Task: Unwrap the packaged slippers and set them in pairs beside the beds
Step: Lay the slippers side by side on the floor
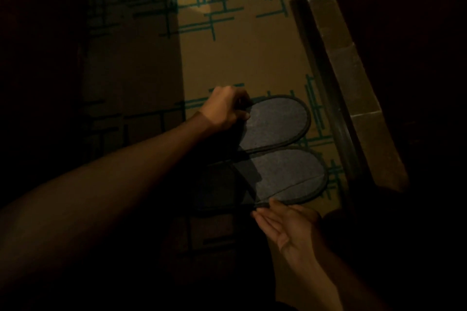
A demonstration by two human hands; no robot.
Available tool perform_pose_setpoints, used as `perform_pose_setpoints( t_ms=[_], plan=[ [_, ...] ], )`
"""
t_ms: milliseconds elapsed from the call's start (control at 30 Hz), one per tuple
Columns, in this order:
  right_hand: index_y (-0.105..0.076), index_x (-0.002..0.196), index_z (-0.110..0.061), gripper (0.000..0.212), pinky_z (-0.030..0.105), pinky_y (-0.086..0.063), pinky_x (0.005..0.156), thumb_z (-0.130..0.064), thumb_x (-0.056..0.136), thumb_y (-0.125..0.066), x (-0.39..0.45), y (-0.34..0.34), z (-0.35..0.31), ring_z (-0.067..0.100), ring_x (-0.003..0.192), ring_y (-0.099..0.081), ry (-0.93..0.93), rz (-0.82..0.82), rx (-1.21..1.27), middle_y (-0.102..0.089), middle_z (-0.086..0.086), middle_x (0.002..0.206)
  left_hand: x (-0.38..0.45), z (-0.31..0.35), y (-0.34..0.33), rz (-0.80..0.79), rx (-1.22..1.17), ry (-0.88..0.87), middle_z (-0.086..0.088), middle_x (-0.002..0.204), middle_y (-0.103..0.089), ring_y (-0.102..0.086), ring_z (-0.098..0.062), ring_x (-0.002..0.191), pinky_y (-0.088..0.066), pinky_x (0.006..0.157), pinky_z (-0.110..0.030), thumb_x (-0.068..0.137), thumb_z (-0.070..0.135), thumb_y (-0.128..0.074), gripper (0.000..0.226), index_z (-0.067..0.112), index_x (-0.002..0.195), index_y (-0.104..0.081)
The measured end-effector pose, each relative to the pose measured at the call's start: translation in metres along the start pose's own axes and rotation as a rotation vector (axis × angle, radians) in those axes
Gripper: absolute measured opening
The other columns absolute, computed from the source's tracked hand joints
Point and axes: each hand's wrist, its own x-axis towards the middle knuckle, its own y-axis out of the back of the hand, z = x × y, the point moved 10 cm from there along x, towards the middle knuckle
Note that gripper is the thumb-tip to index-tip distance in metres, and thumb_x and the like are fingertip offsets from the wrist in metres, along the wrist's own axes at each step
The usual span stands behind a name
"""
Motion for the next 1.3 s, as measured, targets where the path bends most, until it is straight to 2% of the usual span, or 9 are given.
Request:
perform_pose_setpoints(
  t_ms=[67,233,500,633,700,767,900,1067,1300],
  plan=[
    [-0.05,0.095,0.002,0.008,0.033,-0.06,0.055,0.005,0.093,-0.057,0.0,-0.001,0.001,0.034,0.077,-0.066,-0.007,0.01,-0.007,-0.061,0.029,0.083,0.001,0.0,-0.001,0.007,0.013,-0.013,-0.016,0.101,-0.075,-0.068,-0.027,0.095,-0.037,0.068,-0.019,0.079,0.011,-0.076,0.03,0.005,0.108,-0.072],
    [-0.049,0.081,0.002,0.015,0.033,-0.059,0.06,0.002,0.094,-0.057,0.0,0.002,-0.001,0.033,0.072,-0.067,0.023,0.032,0.031,-0.062,0.028,0.083,0.003,0.003,-0.004,0.015,0.023,-0.042,-0.019,0.101,-0.073,-0.067,-0.03,0.095,-0.038,0.07,-0.022,0.078,0.006,-0.075,0.033,0.004,0.11,-0.072],
    [-0.051,0.082,0.002,0.014,0.032,-0.06,0.055,0.001,0.094,-0.058,-0.002,0.003,-0.005,0.034,0.069,-0.068,0.063,0.053,0.016,-0.063,0.028,0.079,0.0,0.006,-0.004,0.036,-0.003,-0.05,-0.021,0.103,-0.069,-0.065,-0.033,0.098,-0.038,0.073,-0.024,0.078,0.003,-0.073,0.032,0.002,0.11,-0.071],
    [-0.053,0.087,0.005,0.016,0.031,-0.06,0.054,-0.007,0.093,-0.062,-0.003,0.005,-0.005,0.034,0.068,-0.069,0.058,0.058,-0.051,-0.065,0.028,0.083,0.0,0.003,-0.007,0.009,0.001,-0.019,-0.019,0.108,-0.067,-0.064,-0.034,0.101,-0.04,0.078,-0.025,0.079,0.013,-0.075,0.034,0.005,0.112,-0.069],
    [-0.054,0.087,0.003,0.017,0.032,-0.061,0.055,-0.011,0.093,-0.063,-0.002,0.008,-0.005,0.034,0.069,-0.068,0.052,0.057,-0.087,-0.065,0.027,0.084,0.0,0.0,-0.011,-0.025,0.015,-0.008,-0.018,0.111,-0.064,-0.062,-0.034,0.104,-0.043,0.082,-0.028,0.076,0.028,-0.079,0.045,0.008,0.115,-0.067],
    [-0.056,0.088,0.0,0.015,0.034,-0.061,0.058,-0.013,0.093,-0.063,-0.003,0.01,-0.004,0.035,0.074,-0.069,0.034,0.041,-0.121,-0.066,0.028,0.089,-0.002,-0.002,-0.016,-0.059,0.065,-0.004,-0.016,0.118,-0.058,-0.055,-0.034,0.111,-0.045,0.09,-0.034,0.068,0.044,-0.083,0.067,0.013,0.124,-0.061],
    [-0.058,0.097,0.003,0.011,0.034,-0.061,0.061,-0.008,0.096,-0.058,-0.002,0.01,-0.001,0.036,0.081,-0.07,0.027,0.016,-0.114,-0.067,0.03,0.095,-0.012,-0.001,-0.027,-0.107,0.297,-0.025,-0.012,0.132,-0.046,-0.042,-0.035,0.12,-0.043,0.096,-0.046,0.055,0.065,-0.08,0.106,0.019,0.142,-0.042],
    [-0.056,0.093,0.003,0.008,0.038,-0.058,0.073,-0.003,0.098,-0.053,-0.003,0.006,-0.004,0.036,0.081,-0.07,0.042,-0.006,-0.102,-0.067,0.03,0.096,-0.015,0.006,-0.031,-0.075,0.411,-0.087,-0.01,0.136,-0.043,-0.04,-0.034,0.12,-0.042,0.089,-0.045,0.06,0.063,-0.079,0.105,0.019,0.146,-0.037],
    [-0.056,0.099,0.002,0.009,0.038,-0.058,0.072,-0.005,0.098,-0.051,-0.002,0.006,-0.002,0.037,0.085,-0.07,0.032,-0.03,-0.121,-0.068,0.029,0.099,-0.022,0.003,-0.026,-0.05,0.34,-0.062,-0.013,0.136,-0.044,-0.043,-0.036,0.119,-0.044,0.092,-0.046,0.057,0.065,-0.079,0.109,0.017,0.146,-0.037]
  ],
)
